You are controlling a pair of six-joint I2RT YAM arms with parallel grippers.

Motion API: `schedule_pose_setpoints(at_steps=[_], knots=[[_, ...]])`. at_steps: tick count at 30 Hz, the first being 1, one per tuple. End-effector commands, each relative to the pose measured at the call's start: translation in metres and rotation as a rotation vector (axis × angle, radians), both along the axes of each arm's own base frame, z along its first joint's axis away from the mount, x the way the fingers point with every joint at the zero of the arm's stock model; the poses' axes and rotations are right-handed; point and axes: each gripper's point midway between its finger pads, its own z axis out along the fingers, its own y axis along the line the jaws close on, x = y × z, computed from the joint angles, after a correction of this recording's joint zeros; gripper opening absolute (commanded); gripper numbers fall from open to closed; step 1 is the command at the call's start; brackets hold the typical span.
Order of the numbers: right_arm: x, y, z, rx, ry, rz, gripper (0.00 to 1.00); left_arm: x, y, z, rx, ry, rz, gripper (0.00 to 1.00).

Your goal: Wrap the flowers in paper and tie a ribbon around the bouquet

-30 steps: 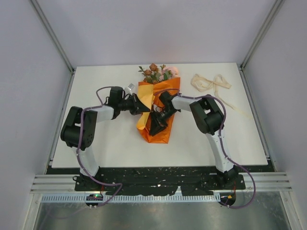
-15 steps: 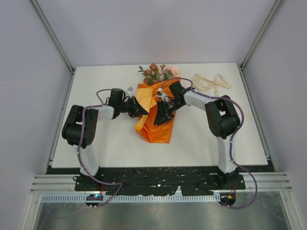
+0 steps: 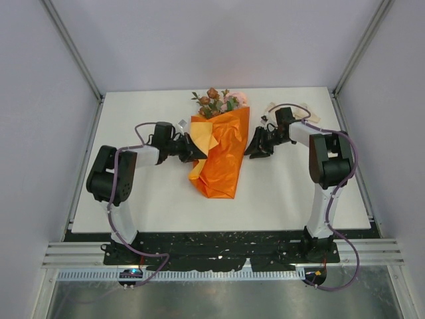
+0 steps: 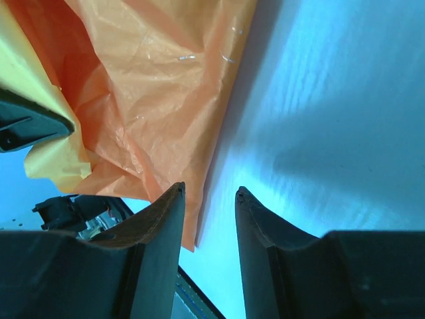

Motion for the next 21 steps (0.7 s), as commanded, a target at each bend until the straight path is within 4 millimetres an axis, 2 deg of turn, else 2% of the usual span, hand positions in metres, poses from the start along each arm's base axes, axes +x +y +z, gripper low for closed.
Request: schedule_pose_setpoints(at_steps=[1, 9, 14, 16, 17, 21], knots=[[0.012, 0.016, -0.010, -0.015, -0.040, -0.002, 0.42, 0.012, -0.007, 0.017, -0.016, -0.059, 0.000, 0.00], [0.015, 0.036, -0.011, 0.088, -0.036, 0.011, 0.41, 0.014, -0.020, 0.032, -0.042, -0.091, -0.006, 0.00], [0.018, 0.039, -0.011, 0.085, -0.052, 0.023, 0.24, 0.013, -0.039, 0.042, -0.075, -0.101, -0.021, 0.00], [0.018, 0.039, -0.011, 0.078, -0.056, 0.027, 0.15, 0.013, -0.046, 0.044, -0.084, -0.107, -0.021, 0.00], [0.018, 0.039, -0.011, 0.076, -0.062, 0.032, 0.06, 0.014, -0.050, 0.045, -0.084, -0.116, -0.023, 0.00], [0.017, 0.041, -0.009, 0.069, -0.070, 0.051, 0.05, 0.017, -0.068, 0.051, -0.101, -0.137, -0.027, 0.00]])
